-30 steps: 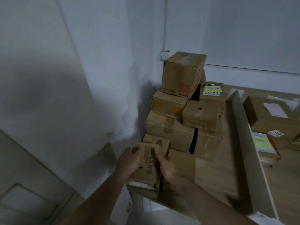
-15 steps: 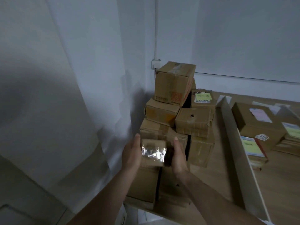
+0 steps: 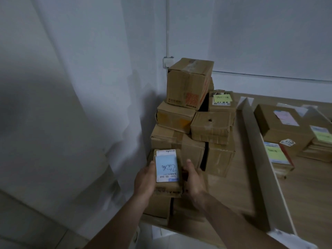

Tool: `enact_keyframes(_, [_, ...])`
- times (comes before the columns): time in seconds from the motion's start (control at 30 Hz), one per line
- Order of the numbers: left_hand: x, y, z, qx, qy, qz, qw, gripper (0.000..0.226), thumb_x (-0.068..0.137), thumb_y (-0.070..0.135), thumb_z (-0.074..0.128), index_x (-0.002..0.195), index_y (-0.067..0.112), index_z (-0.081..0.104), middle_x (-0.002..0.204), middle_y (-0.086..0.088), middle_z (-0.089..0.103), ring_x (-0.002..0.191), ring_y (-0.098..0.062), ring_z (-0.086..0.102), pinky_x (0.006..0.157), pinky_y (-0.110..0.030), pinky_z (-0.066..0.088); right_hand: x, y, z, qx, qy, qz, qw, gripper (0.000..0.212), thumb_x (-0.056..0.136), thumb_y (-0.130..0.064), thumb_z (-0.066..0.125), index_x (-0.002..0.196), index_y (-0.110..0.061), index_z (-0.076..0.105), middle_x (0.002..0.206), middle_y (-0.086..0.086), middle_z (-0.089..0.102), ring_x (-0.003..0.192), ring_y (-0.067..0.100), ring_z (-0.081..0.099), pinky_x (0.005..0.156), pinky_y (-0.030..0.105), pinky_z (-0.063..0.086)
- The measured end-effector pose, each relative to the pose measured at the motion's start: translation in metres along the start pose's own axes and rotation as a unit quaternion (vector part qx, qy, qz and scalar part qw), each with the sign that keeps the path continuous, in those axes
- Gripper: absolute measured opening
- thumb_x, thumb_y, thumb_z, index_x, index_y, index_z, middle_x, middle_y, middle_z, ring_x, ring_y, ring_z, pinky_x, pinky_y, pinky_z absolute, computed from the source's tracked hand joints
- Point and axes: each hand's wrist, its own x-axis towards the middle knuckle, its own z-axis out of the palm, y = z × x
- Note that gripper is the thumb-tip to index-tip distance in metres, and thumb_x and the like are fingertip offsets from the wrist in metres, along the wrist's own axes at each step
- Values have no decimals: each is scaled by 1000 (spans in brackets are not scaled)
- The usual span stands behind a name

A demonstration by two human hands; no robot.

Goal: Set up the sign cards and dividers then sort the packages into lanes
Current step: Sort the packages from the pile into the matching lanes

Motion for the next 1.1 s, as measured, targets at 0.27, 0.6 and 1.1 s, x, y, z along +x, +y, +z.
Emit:
enact_keyframes(0.27, [7,2,-3,11,-30,-14,999,17,97,30,59,108,19,66,97,-7,75,81,-20,71,54,-26,50,-6,-2,-7,-84,-2,-15,996,42,91,-73,46,100,-33,55,100,2,74,91,25,73,89,50,58])
enact_keyframes(0.6, [19,-3,-9,115,2,2,993,25,90,6,68,110,14,56,113,-8,68,90,-20,69,68,-29,61,45,14,-31,-318,-12,-73,945,76,49,-64,75,119,-52,48,125,-7,63,116,21,62,94,44,57])
enact_keyframes(1.1, [20,-4,-8,63,-71,-53,994,31,94,1,47,105,20,70,97,-3,73,91,-21,70,71,-32,58,15,1,-29,-282,-15,-56,958,36,78,-60,63,97,-30,59,95,-3,71,85,22,70,82,46,60])
